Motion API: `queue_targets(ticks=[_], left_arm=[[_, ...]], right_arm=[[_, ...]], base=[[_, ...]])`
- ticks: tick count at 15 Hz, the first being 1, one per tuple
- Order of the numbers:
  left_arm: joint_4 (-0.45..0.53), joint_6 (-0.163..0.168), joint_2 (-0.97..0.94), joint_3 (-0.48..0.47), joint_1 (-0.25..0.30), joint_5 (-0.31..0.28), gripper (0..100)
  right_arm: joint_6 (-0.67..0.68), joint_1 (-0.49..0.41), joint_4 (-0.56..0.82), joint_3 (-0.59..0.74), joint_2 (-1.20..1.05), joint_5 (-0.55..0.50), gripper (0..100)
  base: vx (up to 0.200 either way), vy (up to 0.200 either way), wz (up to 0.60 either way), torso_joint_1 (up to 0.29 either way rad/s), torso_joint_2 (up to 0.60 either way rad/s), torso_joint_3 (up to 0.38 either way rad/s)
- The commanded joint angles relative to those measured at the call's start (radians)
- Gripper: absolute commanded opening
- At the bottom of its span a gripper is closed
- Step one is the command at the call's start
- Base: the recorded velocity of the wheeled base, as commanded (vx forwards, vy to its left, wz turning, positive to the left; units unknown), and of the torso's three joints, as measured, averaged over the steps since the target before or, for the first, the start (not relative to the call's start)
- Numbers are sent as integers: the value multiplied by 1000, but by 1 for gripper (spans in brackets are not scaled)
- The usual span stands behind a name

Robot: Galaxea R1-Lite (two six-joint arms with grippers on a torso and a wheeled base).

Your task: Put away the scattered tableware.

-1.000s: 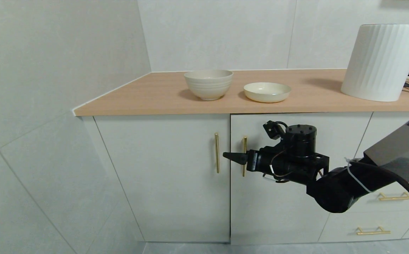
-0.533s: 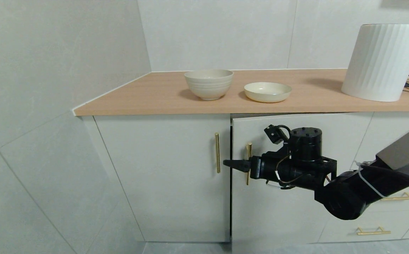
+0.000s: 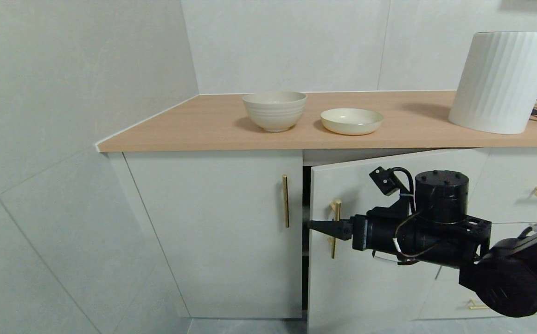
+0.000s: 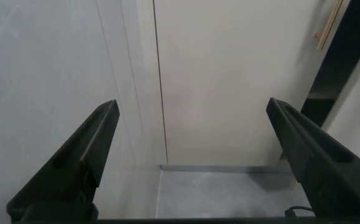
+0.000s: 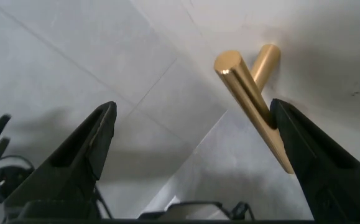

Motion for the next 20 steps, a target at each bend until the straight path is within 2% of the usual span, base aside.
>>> queue_targets(ticks=[1, 3, 5, 7, 9, 10, 11, 12, 13, 14, 16, 18, 19, 20], left_arm=[[0, 7, 0, 0, 0, 0, 100], [0, 1, 0, 0, 0, 0, 100], [0, 1, 0, 0, 0, 0, 100], [0, 33, 0, 0, 0, -1, 100], [-5, 50, 0, 0, 0, -1, 100], [-17, 45, 0, -28, 0, -1, 100], [-17, 38, 0, -104, 0, -15, 100], [4, 21, 5, -190, 0, -67, 100], [34, 21, 29, -258, -6, -122, 100], [123, 13, 133, -408, -25, -214, 100], [193, -18, 365, -555, -29, -300, 100], [181, -19, 595, -615, -29, -400, 100], [139, -5, 762, -629, -29, -483, 100], [81, -7, 865, -635, -31, -535, 100]], right_arm=[[0, 13, -1, 51, -58, 17, 100], [0, 18, -1, 86, -67, 67, 100], [0, 18, -1, 92, -68, 72, 100], [0, 18, -8, 103, -82, 72, 100], [0, 22, -39, 129, -107, 72, 100], [0, 25, -47, 138, -113, 72, 100], [0, 27, -48, 140, -116, 72, 100], [1, 30, -47, 140, -119, 72, 100], [1, 38, -47, 140, -121, 72, 100], [1, 44, -48, 140, -122, 72, 100], [1, 55, -48, 146, -122, 72, 100], [1, 65, -48, 146, -122, 72, 100], [0, 70, -54, 146, -122, 70, 100], [-2, 72, -65, 147, -127, 70, 100]], base=[[0, 0, 0, 0, 0, 0], [0, 0, 0, 0, 0, 0], [0, 0, 0, 0, 0, 0], [0, 0, 0, 0, 0, 0], [0, 0, 0, 0, 0, 0], [0, 0, 0, 0, 0, 0], [0, 0, 0, 0, 0, 0], [0, 0, 0, 0, 0, 0], [0, 0, 0, 0, 0, 0], [0, 0, 0, 0, 0, 0], [0, 0, 0, 0, 0, 0], [0, 0, 0, 0, 0, 0], [0, 0, 0, 0, 0, 0], [0, 0, 0, 0, 0, 0]])
